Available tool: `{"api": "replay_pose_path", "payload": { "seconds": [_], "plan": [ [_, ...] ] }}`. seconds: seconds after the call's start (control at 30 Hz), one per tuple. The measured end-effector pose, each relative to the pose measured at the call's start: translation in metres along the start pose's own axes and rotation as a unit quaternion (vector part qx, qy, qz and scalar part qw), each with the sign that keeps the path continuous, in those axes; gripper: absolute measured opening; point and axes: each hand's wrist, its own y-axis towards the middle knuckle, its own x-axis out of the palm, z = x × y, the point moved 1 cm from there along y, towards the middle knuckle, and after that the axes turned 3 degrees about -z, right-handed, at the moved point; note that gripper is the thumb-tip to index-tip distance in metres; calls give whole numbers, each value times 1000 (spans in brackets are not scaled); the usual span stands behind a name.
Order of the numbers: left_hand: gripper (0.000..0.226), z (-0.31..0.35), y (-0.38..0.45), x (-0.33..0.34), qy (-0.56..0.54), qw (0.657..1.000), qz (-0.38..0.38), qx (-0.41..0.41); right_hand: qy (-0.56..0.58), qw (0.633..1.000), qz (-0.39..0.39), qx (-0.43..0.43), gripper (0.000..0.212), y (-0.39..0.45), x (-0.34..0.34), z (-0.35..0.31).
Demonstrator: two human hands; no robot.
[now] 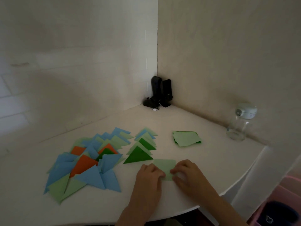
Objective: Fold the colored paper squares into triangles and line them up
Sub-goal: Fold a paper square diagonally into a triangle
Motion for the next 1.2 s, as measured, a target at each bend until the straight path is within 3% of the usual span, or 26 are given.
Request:
{"api": "replay_pose_path", "payload": {
  "seconds": [0.07, 0.13, 0.33, 0.5, 0.6, 0.77, 0.87, 1.03, 1.1, 1.2],
  "plan": [
    [26, 7, -4, 4, 25, 999, -3, 27, -91, 993, 64, -44, 25, -7, 5, -5],
    [23, 10, -6, 4, 58, 998, -4, 38, -160, 983, 82, -38, 26, -14, 4, -13],
    [30, 8, -9, -4, 164, 986, -22, 32, -196, 975, 93, -58, 27, -28, -1, -26],
    [38, 1, -9, -1, 117, 992, -8, 37, -92, 989, 61, -101, 28, -25, -5, -34],
    [36, -9, -6, -2, 114, 992, -23, 53, -17, 994, 45, -96, 44, -11, -9, -22],
    [28, -19, -1, -10, 167, 980, -15, 103, -60, 989, -123, -56, 71, 7, -20, -6],
    [21, -24, -1, -12, 161, 981, 3, 109, -71, 992, -84, -59, 63, 6, -16, -4],
    [17, -25, -7, -17, 94, 994, 31, 55, -89, 993, 16, -71, 36, 10, -3, -3],
    [18, -26, -8, -16, 59, 997, 49, -2, -86, 994, 40, -52, 43, 13, -2, -6],
    [18, -26, -9, -15, 49, 993, 74, -78, -80, 996, 16, 21, 64, 20, -2, -13]
  ]
}}
